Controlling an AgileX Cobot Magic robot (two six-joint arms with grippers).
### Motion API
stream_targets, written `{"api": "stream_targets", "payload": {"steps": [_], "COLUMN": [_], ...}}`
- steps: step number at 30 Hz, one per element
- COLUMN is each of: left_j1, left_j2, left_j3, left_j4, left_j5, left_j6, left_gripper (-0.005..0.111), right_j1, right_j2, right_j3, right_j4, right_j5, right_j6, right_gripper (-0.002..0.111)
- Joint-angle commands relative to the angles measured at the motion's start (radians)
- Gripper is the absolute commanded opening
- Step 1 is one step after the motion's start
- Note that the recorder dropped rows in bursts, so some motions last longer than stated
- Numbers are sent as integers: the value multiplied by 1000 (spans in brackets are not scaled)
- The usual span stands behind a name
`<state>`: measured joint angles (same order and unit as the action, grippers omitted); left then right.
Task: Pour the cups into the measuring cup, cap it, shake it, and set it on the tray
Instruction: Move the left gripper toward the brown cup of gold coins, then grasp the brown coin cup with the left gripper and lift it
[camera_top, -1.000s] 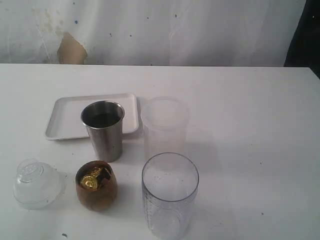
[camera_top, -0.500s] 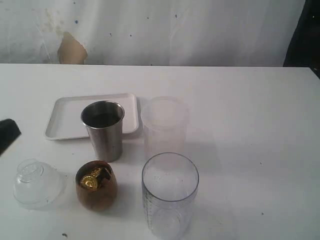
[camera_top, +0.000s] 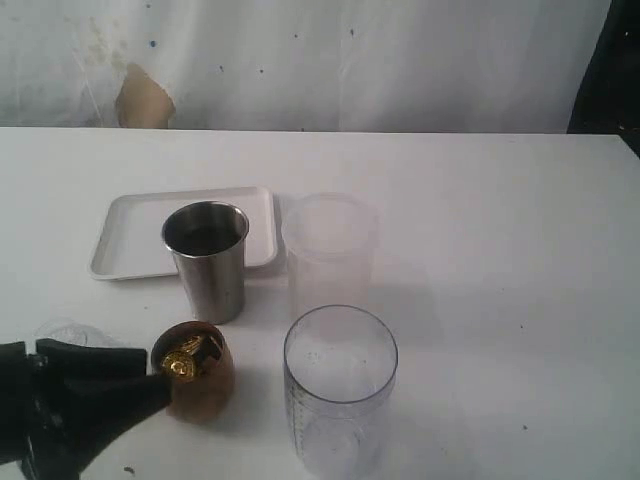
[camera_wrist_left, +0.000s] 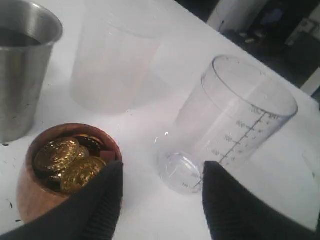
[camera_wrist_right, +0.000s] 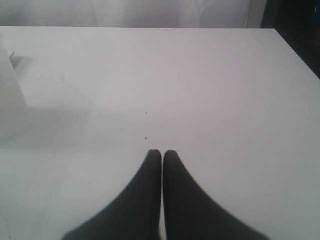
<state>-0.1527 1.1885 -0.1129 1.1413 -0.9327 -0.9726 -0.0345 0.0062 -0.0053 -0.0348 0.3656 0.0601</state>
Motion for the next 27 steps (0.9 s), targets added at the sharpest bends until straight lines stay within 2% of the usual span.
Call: {"api": "stream_targets", "payload": {"steps": [1, 5, 11, 16, 27], "left_j1": [-96, -119, -119, -119, -119], "left_j2": [78, 132, 231, 333, 546], "left_j3": [-5, -5, -5, -17, -128], "left_j4": [-164, -282, -379, -396, -423], "left_j5": [33, 1, -69, -139, -79], "left_j6": [278, 486, 616, 669, 724], "left_gripper": [61, 72, 87, 100, 101], "right_j1": [4, 4, 4, 4, 4], "right_j2": [-6, -6, -6, -6, -6], "right_j3": [5, 5, 5, 5, 5], "right_j4": [-3, -3, -3, -3, -2], "right_j5": [-15, -15, -15, -15, -15], "right_j6": [6, 6, 6, 6, 6], "right_gripper": [1, 1, 1, 1, 1]}}
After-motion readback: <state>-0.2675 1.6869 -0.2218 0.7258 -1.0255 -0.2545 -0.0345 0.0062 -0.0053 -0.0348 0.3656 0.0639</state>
